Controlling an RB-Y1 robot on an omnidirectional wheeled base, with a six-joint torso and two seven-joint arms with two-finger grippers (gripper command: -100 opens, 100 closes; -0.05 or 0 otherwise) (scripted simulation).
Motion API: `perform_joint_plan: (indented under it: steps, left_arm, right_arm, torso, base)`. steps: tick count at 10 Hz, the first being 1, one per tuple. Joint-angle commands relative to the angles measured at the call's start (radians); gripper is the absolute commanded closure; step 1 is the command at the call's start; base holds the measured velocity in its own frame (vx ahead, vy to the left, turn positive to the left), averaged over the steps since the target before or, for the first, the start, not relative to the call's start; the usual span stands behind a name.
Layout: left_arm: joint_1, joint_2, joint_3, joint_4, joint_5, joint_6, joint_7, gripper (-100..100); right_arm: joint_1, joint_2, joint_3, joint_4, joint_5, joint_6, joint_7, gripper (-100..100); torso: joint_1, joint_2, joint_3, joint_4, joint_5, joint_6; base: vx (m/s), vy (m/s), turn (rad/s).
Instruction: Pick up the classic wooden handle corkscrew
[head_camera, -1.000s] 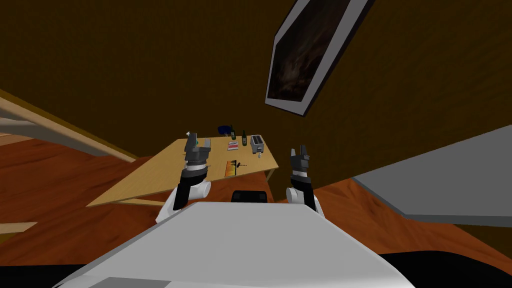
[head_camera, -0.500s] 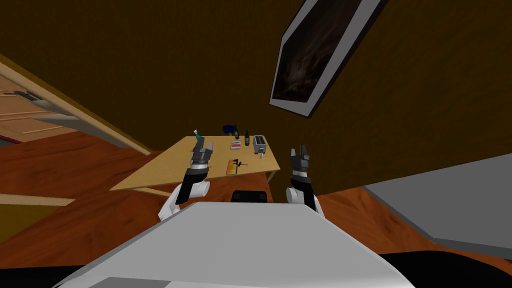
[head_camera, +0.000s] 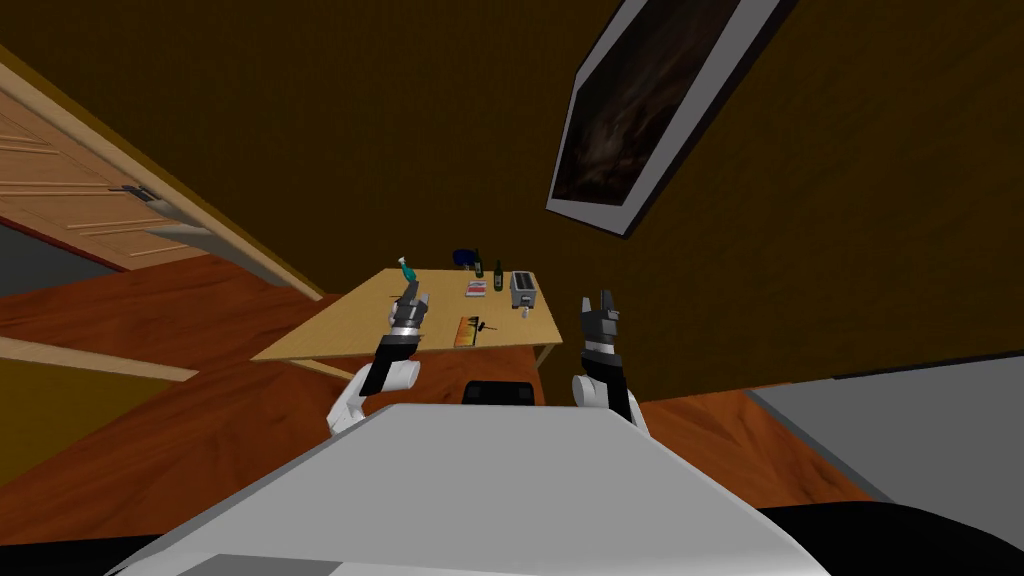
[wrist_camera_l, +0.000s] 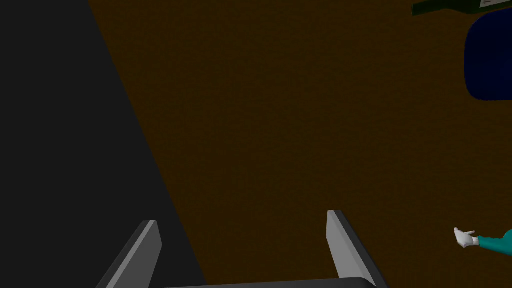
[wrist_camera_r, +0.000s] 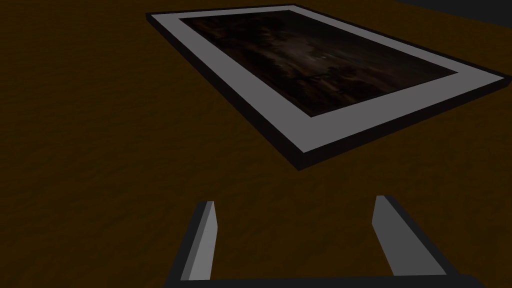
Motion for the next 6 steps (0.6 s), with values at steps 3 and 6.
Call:
perform_joint_plan:
  steps: [3,6]
  left_arm:
    - [-0.039,0.009,0.012,0.097,0.002,0.069,-0.014,-100]
    - [-0.068,0.014,0.02,0.167,0.004,0.122,-0.021,-100]
  right_arm:
    - [0.0,0.0,0.0,0.0,0.0,0.0,0.0,0]
    - [0.0,0.0,0.0,0.0,0.0,0.0,0.0,0]
  torso:
    - [0.0,0.0,0.0,0.0,0.0,0.001]
    - [0.0,0.0,0.0,0.0,0.0,0.001]
  base:
    - [-0.003,-0.044,0.073]
    - [-0.002,-0.04,0.075]
